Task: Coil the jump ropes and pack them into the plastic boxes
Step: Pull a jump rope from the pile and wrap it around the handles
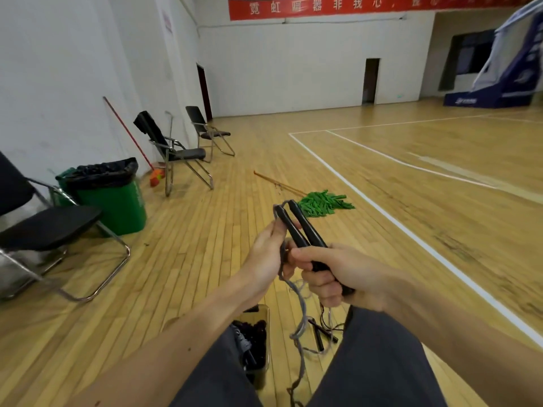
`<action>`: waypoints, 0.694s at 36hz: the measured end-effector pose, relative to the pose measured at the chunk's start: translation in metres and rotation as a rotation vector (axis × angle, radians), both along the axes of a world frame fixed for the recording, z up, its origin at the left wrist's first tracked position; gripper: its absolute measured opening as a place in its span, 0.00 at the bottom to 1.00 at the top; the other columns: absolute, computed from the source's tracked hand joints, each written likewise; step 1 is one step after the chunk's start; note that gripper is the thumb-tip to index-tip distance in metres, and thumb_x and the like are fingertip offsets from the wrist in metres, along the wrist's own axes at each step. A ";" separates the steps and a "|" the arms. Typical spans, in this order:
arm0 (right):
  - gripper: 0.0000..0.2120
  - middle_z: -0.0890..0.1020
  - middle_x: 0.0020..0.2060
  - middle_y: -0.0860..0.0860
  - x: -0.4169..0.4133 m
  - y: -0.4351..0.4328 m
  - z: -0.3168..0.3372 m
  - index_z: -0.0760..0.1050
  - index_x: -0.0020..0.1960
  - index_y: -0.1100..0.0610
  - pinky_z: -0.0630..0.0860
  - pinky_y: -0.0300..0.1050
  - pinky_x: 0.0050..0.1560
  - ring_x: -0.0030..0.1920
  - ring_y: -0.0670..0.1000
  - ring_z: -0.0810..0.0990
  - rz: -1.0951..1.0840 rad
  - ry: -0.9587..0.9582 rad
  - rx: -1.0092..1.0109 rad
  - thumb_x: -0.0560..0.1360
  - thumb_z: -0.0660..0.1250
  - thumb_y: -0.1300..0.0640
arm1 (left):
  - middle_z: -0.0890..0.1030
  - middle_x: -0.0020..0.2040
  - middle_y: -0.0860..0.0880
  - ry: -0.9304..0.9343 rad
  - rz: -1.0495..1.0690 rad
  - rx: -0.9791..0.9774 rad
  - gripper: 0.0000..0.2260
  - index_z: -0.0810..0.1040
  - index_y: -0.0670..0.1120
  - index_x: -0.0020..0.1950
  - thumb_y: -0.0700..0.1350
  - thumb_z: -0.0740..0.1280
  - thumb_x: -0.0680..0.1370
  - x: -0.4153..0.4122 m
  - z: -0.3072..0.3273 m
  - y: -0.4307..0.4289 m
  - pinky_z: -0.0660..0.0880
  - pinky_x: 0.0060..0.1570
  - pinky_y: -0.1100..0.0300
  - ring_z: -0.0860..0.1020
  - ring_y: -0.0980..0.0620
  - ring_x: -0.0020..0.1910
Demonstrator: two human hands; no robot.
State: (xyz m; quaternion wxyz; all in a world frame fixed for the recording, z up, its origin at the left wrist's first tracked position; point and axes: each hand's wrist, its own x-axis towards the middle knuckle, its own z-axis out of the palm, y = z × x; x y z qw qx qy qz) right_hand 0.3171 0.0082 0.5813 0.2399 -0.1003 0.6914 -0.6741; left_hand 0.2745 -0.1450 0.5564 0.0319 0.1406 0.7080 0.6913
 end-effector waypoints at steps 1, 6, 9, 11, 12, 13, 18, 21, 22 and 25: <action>0.17 0.60 0.27 0.49 -0.001 -0.001 -0.004 0.69 0.35 0.53 0.61 0.39 0.25 0.25 0.47 0.60 -0.010 -0.008 0.006 0.82 0.63 0.52 | 0.73 0.34 0.45 0.005 0.027 -0.022 0.19 0.74 0.43 0.61 0.56 0.52 0.86 0.002 -0.005 -0.001 0.66 0.26 0.61 0.69 0.52 0.27; 0.15 0.67 0.28 0.50 -0.005 -0.002 -0.018 0.68 0.38 0.55 0.65 0.39 0.26 0.25 0.48 0.67 -0.080 -0.057 -0.018 0.82 0.65 0.54 | 0.76 0.39 0.46 0.006 0.045 -0.186 0.08 0.70 0.55 0.62 0.51 0.54 0.86 0.004 -0.024 -0.009 0.75 0.36 0.61 0.74 0.54 0.35; 0.14 0.69 0.29 0.49 -0.008 -0.001 -0.022 0.68 0.39 0.55 0.60 0.38 0.25 0.25 0.46 0.62 -0.110 -0.069 -0.030 0.82 0.64 0.54 | 0.74 0.36 0.49 0.030 0.021 -0.287 0.09 0.72 0.53 0.59 0.48 0.54 0.86 0.005 -0.029 -0.013 0.72 0.35 0.61 0.72 0.56 0.34; 0.14 0.66 0.28 0.48 -0.010 0.000 -0.024 0.67 0.39 0.54 0.58 0.38 0.25 0.26 0.46 0.60 -0.140 -0.068 -0.014 0.83 0.64 0.54 | 0.72 0.34 0.51 0.125 -0.005 -0.416 0.09 0.73 0.53 0.57 0.48 0.53 0.86 0.007 -0.032 -0.016 0.68 0.31 0.62 0.69 0.55 0.32; 0.15 0.64 0.28 0.48 -0.010 0.000 -0.025 0.67 0.39 0.54 0.58 0.38 0.25 0.26 0.46 0.59 -0.149 -0.061 0.009 0.83 0.64 0.54 | 0.72 0.34 0.50 0.191 -0.020 -0.480 0.09 0.73 0.53 0.56 0.49 0.54 0.86 0.008 -0.033 -0.018 0.67 0.31 0.60 0.69 0.54 0.31; 0.15 0.63 0.28 0.47 -0.010 0.000 -0.026 0.67 0.38 0.54 0.57 0.38 0.25 0.26 0.46 0.59 -0.155 -0.049 0.035 0.83 0.64 0.53 | 0.72 0.35 0.48 0.260 -0.032 -0.561 0.08 0.72 0.53 0.55 0.50 0.54 0.86 0.009 -0.033 -0.021 0.69 0.31 0.56 0.69 0.52 0.31; 0.15 0.65 0.26 0.47 -0.009 0.004 -0.031 0.66 0.40 0.55 0.58 0.39 0.26 0.25 0.46 0.60 -0.172 0.065 0.252 0.82 0.66 0.51 | 0.75 0.39 0.53 0.659 0.006 -1.189 0.04 0.66 0.52 0.58 0.50 0.54 0.86 0.013 -0.020 -0.037 0.72 0.34 0.54 0.70 0.53 0.32; 0.14 0.67 0.27 0.47 -0.009 0.007 -0.030 0.68 0.42 0.56 0.59 0.39 0.25 0.24 0.46 0.60 -0.169 0.115 0.366 0.82 0.66 0.50 | 0.76 0.49 0.53 0.899 -0.066 -1.423 0.07 0.63 0.50 0.63 0.43 0.56 0.86 0.017 0.002 -0.044 0.75 0.40 0.57 0.74 0.53 0.40; 0.14 0.67 0.28 0.48 -0.009 0.008 -0.028 0.69 0.43 0.57 0.59 0.39 0.25 0.24 0.46 0.61 -0.159 0.133 0.401 0.82 0.66 0.50 | 0.77 0.51 0.51 0.944 -0.106 -1.491 0.09 0.64 0.49 0.65 0.42 0.55 0.85 0.017 0.010 -0.046 0.77 0.43 0.56 0.76 0.51 0.44; 0.12 0.68 0.32 0.50 -0.010 0.011 -0.022 0.72 0.49 0.59 0.60 0.39 0.25 0.25 0.46 0.62 -0.111 0.166 0.497 0.81 0.67 0.49 | 0.80 0.45 0.48 1.224 -0.198 -1.515 0.09 0.75 0.43 0.58 0.40 0.64 0.79 0.011 0.031 -0.049 0.79 0.35 0.57 0.77 0.51 0.40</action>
